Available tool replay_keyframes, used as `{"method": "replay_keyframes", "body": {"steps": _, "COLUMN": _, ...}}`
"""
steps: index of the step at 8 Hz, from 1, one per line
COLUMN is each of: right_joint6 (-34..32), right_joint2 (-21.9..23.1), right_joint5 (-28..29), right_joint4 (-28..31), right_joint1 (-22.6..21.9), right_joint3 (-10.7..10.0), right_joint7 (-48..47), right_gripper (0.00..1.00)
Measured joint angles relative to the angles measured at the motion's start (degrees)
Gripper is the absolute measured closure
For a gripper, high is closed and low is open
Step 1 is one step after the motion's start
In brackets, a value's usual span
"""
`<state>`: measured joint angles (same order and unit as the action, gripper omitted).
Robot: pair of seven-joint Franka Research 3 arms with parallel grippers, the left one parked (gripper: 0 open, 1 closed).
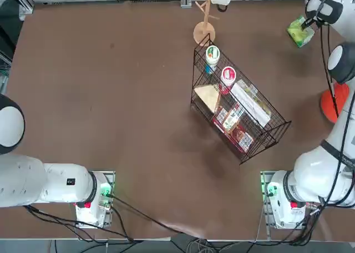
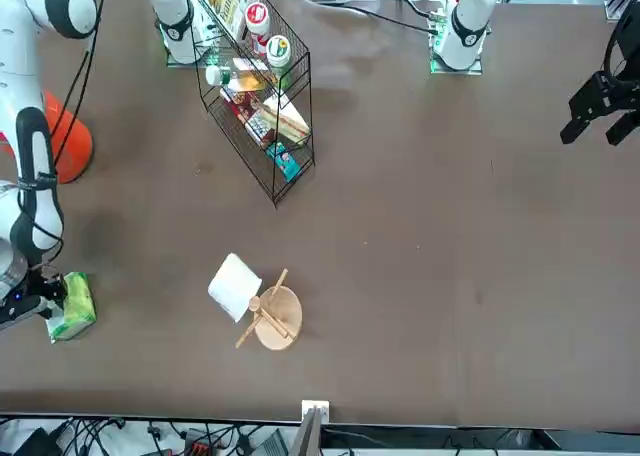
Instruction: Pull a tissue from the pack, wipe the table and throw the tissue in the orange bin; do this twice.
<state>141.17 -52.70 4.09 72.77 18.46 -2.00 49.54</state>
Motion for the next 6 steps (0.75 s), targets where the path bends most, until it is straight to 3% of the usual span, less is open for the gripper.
{"method": "replay_keyframes", "body": {"steps": 2, "right_joint6": -0.8, "right_joint2": 0.0, "right_joint5": 0.1, "right_joint4": -0.1, "right_joint1": 0.0, "right_joint3": 0.0, "right_joint7": 0.0, "right_gripper": 0.75}}
{"method": "replay_keyframes", "body": {"steps": 3, "right_joint6": -1.7, "right_joint2": 0.0, "right_joint5": 0.1, "right_joint4": -0.2, "right_joint1": 0.0, "right_joint3": 0.0, "right_joint7": 0.1, "right_gripper": 0.91}}
{"method": "replay_keyframes", "body": {"steps": 4, "right_joint6": -2.7, "right_joint2": 0.0, "right_joint5": 0.2, "right_joint4": -0.6, "right_joint1": 0.0, "right_joint3": 0.0, "right_joint7": 0.1, "right_gripper": 0.98}}
{"method": "replay_keyframes", "body": {"steps": 6, "right_joint6": -3.8, "right_joint2": 0.3, "right_joint5": 0.2, "right_joint4": -0.9, "right_joint1": 0.0, "right_joint3": 0.0, "right_joint7": 0.2, "right_gripper": 0.99}}
